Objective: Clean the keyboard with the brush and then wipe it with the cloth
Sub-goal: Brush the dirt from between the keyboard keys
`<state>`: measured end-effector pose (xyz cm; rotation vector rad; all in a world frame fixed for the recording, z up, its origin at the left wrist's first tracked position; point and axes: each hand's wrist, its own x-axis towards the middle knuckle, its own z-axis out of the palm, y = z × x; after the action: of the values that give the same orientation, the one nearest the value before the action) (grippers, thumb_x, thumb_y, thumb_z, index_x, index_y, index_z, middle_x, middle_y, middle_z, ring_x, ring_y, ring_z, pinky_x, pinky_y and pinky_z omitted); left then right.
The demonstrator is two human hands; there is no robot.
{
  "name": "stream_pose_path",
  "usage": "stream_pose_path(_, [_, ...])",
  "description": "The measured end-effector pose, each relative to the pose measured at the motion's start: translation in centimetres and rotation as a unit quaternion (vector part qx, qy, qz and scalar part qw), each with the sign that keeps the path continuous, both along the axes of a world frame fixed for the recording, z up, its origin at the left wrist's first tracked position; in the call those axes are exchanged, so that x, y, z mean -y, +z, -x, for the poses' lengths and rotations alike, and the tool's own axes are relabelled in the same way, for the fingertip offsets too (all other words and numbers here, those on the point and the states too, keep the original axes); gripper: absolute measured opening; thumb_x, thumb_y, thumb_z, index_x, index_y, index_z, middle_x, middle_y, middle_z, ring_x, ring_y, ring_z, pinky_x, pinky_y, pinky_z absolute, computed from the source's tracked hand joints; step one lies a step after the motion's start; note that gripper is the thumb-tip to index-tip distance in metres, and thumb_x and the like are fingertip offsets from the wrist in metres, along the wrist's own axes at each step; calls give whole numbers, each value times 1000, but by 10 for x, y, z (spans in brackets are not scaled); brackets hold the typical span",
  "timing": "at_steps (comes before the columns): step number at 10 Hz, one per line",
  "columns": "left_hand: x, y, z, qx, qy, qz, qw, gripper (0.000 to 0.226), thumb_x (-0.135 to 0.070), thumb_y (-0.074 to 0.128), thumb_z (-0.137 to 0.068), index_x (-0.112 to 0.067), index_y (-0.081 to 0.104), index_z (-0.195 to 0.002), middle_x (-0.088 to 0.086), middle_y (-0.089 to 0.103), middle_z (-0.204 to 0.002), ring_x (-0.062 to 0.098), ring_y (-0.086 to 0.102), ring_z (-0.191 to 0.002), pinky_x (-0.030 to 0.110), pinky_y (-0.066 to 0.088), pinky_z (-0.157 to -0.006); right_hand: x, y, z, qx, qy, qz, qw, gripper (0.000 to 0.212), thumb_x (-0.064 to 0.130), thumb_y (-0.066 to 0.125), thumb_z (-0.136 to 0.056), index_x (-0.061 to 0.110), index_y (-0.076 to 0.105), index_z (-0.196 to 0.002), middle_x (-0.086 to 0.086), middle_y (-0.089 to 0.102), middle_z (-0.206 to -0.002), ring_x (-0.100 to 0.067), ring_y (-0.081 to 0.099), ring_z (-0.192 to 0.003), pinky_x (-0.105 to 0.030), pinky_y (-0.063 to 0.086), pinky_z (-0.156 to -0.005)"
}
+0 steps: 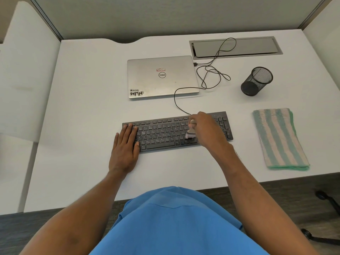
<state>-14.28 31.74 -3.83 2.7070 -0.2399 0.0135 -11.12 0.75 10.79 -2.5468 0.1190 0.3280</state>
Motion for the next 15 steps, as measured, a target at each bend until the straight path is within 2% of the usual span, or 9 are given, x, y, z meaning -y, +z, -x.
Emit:
stream_pose_path(1, [0, 0, 0, 0, 0, -1, 1000, 62, -35, 30, -108, -22, 24, -168, -3, 15, -177, 12, 3, -164, 48, 9, -133, -2, 7, 1, 12, 1, 18, 1000, 23, 8, 46, -101, 6, 62, -118, -11, 57, -114, -24, 64, -93, -20, 53, -64])
stream_pose_path(2, [-1, 0, 0, 0, 1, -1, 1000, 62, -36, 29, -108, -22, 23, -169, -3, 15, -177, 11, 2, -164, 47, 9, -133, -8, 9, 1, -10, 20, -21, 1000, 23, -4, 46, -100, -8, 64, -111, -22, 63, -106, -26, 67, -92, -3, 38, -45])
stream_pose_path(3, [0, 0, 0, 0, 1, -1, 1000, 62, -35, 30, -108, -21, 23, -168, -3, 15, -177, 11, 3, -164, 47, 9, -133, -9, 6, 2, -10, 32, -14, 999, 22, -7, 46, -97, -8, 67, -104, -26, 66, -108, -37, 67, -99, -12, 45, -49])
stream_pose_path(4, [0, 0, 0, 3, 0, -5, 1000, 62, -34, 31, -108, -21, 23, -168, -3, 15, -177, 12, 3, -164, 48, 9, -133, -1, 0, 7, 13, 18, 9, 1000, 22, 10, 49, -99, 12, 66, -113, -11, 63, -115, -30, 64, -102, -34, 56, -79])
stream_pose_path(8, [1, 0, 0, 2, 1, -4, 1000, 62, -36, 29, -108, -21, 24, -168, -3, 15, -177, 12, 3, -164, 48, 10, -133, -5, -3, 9, 24, 25, -25, 999, 23, 6, 48, -101, 3, 65, -116, -12, 57, -118, -12, 52, -90, 3, 34, -61])
stream_pose_path(10, [0, 0, 0, 1, 3, -3, 1000, 62, -35, 30, -108, -21, 23, -169, -3, 15, -177, 12, 3, -164, 48, 10, -133, 9, -2, 6, 18, -35, -62, 997, 24, 7, 47, -101, 6, 62, -119, -14, 58, -122, -29, 62, -103, -12, 49, -65])
stream_pose_path(12, [1, 0, 0, 2, 4, 1, 1000, 63, -35, 30, -108, -22, 23, -169, -2, 15, -177, 12, 3, -164, 48, 9, -133, 5, 9, 0, 39, -3, -42, 998, 20, 6, 48, -101, 2, 65, -112, -10, 54, -110, -6, 44, -77, 2, 35, -59])
stream_pose_path(14, [1, 0, 1, 3, 3, -1, 1000, 63, -35, 30, -108, -22, 23, -169, -3, 15, -177, 12, 3, -164, 48, 10, -133, -8, 1, 2, 23, 38, -22, 999, 21, 9, 50, -100, 11, 66, -112, -10, 58, -116, -22, 58, -95, -10, 43, -70])
stream_pose_path(15, [1, -1, 0, 5, 4, -1, 1000, 62, -35, 31, -108, -22, 23, -169, -3, 16, -177, 12, 4, -164, 48, 11, -133, -3, 4, 2, 8, 4, -51, 999, 23, 7, 48, -100, 7, 65, -115, -8, 57, -114, -11, 55, -84, -2, 40, -63])
